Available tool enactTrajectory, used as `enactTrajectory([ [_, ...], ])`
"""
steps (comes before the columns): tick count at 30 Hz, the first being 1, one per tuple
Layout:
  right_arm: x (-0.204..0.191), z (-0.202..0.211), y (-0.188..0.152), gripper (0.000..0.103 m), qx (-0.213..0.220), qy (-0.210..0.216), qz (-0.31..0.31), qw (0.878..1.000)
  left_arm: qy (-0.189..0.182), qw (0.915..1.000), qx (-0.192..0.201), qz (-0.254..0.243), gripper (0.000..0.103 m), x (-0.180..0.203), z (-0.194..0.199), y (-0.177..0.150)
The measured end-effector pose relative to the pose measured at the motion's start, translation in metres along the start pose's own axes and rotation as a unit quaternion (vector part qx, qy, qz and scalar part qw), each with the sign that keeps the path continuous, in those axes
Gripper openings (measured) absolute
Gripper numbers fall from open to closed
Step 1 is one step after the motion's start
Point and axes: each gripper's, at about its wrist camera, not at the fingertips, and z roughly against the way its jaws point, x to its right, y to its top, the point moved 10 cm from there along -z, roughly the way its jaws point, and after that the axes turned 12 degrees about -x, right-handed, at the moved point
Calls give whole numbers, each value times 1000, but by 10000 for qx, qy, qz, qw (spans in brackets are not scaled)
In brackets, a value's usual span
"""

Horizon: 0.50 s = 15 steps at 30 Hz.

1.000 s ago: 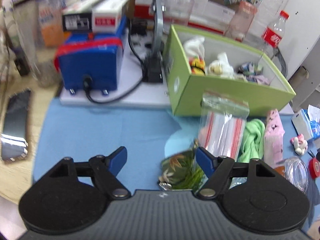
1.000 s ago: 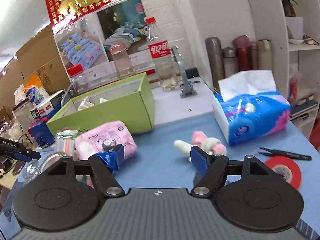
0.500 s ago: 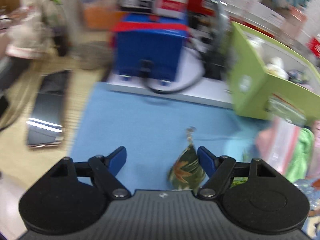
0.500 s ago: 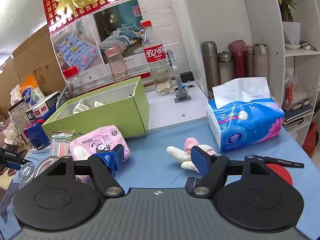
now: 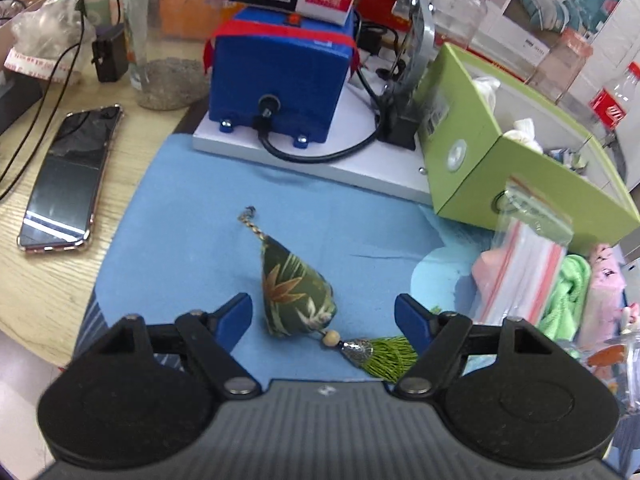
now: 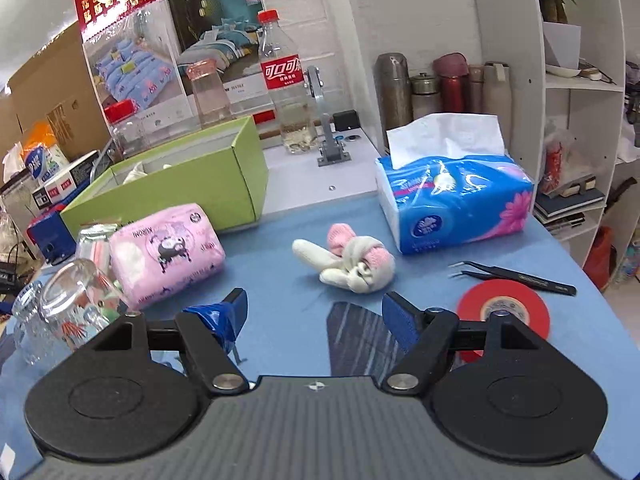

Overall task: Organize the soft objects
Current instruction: 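Move the left tool to the green leaf-print sachet while the right tool approaches the pink-white sock bundle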

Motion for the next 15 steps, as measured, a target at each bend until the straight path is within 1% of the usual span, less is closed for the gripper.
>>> enactTrajectory([
  [4, -1, -3, 2, 61, -48, -263, 399, 9988, 14, 10000, -25, 73, 77, -4, -7, 1],
  [9, 3, -24, 21, 61, -59, -578, 675, 9960, 120, 9999, -6, -54, 77, -2, -8, 2],
  [13, -7, -47, 38, 61, -139, -567, 1130, 9919, 127, 9999, -9, -94, 79, -1, -10, 2],
  [15, -10, -57, 45, 61, -189, -634, 1345, 9887, 130, 9998, -25, -114, 79, -1, -10, 2],
])
